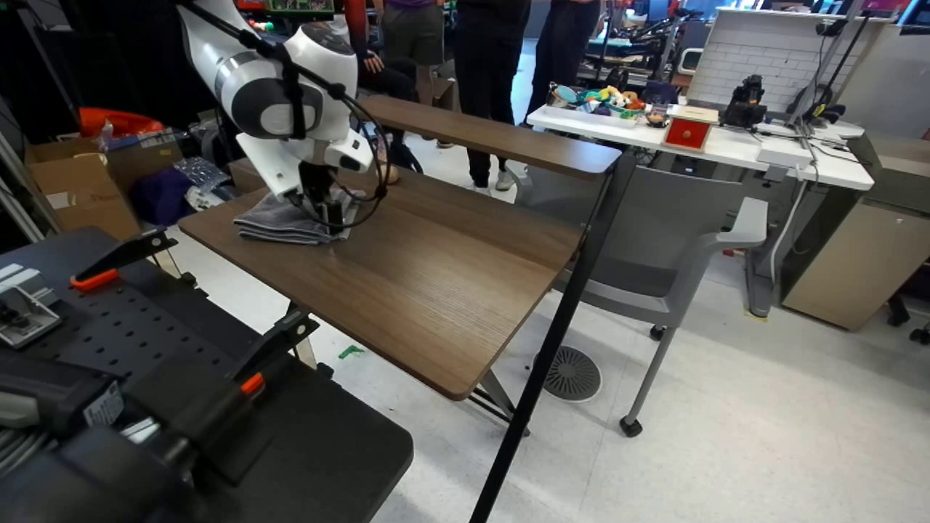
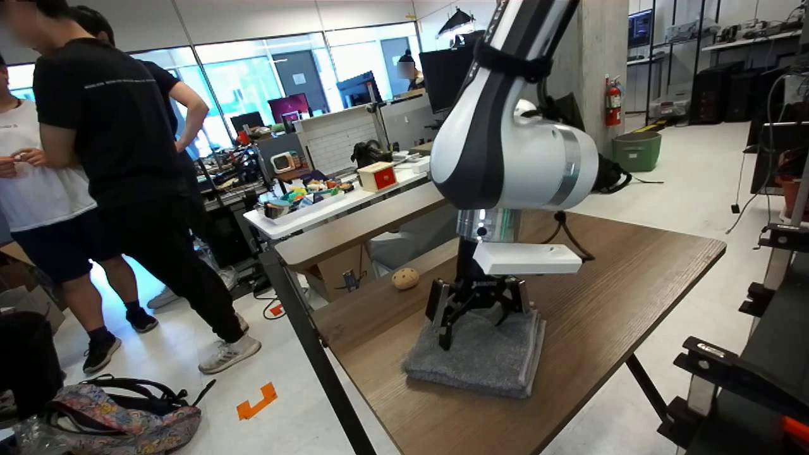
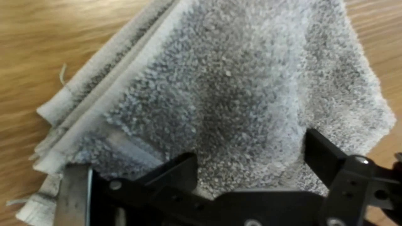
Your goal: Use the towel to wipe the table, then move the brown object to the right
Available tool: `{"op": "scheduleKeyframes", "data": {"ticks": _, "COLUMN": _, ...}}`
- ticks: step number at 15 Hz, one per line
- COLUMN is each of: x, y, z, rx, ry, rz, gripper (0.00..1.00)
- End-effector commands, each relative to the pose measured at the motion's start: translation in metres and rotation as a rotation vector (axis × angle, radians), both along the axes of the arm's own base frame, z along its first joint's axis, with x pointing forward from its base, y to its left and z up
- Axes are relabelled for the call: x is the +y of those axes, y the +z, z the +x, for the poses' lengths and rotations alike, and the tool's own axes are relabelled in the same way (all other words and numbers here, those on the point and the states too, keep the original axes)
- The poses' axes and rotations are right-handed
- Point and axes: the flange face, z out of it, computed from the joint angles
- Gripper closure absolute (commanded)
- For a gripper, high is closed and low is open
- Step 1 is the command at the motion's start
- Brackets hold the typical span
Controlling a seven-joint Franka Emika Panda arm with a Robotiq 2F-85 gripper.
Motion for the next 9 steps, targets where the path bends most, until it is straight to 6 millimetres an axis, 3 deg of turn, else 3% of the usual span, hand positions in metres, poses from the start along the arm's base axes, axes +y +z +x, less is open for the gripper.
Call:
{"op": "scheduleKeyframes", "data": {"ticks": 1, "x": -0.078, "y": -0.038, "z": 0.005, "rx": -0.006, "ry": -0.115, "rz": -0.116, "gripper": 0.00}}
{"op": "scheduleKeyframes", "data": {"ticks": 5, "x": -0.156, "y": -0.040, "z": 0.007, "rx": 0.004, "ry": -0.225, "rz": -0.214, "gripper": 0.00}}
{"op": "scheduleKeyframes", "data": {"ticks": 7, "x": -0.167, "y": -0.039, "z": 0.004, "rx": 0.025, "ry": -0.239, "rz": -0.215, "gripper": 0.00}}
{"op": "scheduleKeyframes", "data": {"ticks": 9, "x": -0.159, "y": -0.038, "z": -0.004, "rx": 0.054, "ry": -0.231, "rz": -0.191, "gripper": 0.00}}
